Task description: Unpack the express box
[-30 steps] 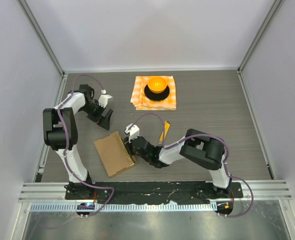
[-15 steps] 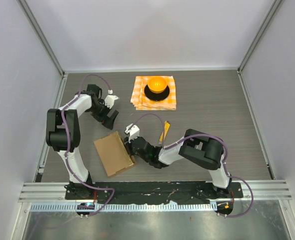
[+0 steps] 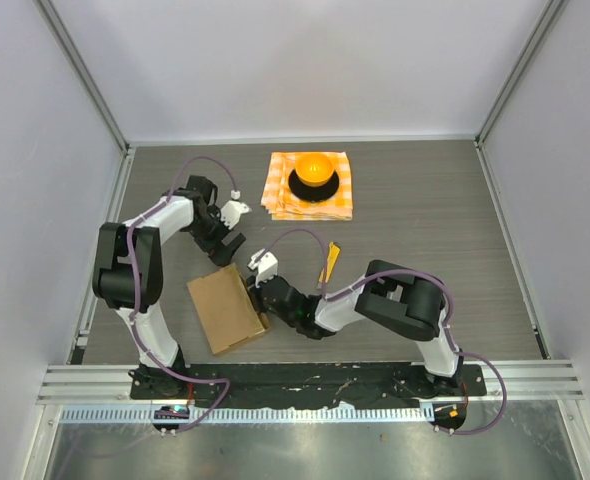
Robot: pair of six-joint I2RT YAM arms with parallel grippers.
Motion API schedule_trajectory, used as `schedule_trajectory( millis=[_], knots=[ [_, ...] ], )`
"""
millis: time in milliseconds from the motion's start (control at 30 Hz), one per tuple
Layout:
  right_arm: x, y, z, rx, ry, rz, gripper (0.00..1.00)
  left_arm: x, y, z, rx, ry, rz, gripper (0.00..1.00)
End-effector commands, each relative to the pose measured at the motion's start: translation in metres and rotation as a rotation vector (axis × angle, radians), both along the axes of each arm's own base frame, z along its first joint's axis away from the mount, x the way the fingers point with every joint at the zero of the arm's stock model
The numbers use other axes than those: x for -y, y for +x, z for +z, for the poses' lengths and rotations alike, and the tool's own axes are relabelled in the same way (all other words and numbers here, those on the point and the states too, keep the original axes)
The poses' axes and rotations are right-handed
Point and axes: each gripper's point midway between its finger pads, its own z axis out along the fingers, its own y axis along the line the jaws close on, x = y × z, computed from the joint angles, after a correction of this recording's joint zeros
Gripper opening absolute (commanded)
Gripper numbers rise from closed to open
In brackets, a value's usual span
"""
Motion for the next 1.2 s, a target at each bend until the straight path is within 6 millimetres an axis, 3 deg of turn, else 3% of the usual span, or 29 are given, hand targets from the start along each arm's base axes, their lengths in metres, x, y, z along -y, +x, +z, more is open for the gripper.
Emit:
schedule_trajectory(
  millis=[0,167,500,967,1167],
  knots=[
    [0.0,0.008,-0.015,0.014,-0.04,-0.044,0.27,0.019,-0.049,-0.018,-0.178,-0.053,-0.042,1.0],
    [-0.005,0.021,-0.016,0.05,-0.015,-0.09,0.27,0.022,-0.061,-0.016,-0.208,-0.075,-0.071,1.0],
    [-0.008,0.045,0.002,0.155,0.023,-0.193,0.33,0.027,-0.093,-0.017,-0.318,-0.119,-0.152,1.0],
    [-0.014,0.083,0.01,0.19,0.07,-0.288,0.34,0.034,-0.114,-0.015,-0.386,-0.162,-0.212,1.0],
    [-0.024,0.088,0.005,0.17,0.081,-0.262,0.32,0.039,-0.121,-0.009,-0.4,-0.193,-0.229,1.0]
  ],
)
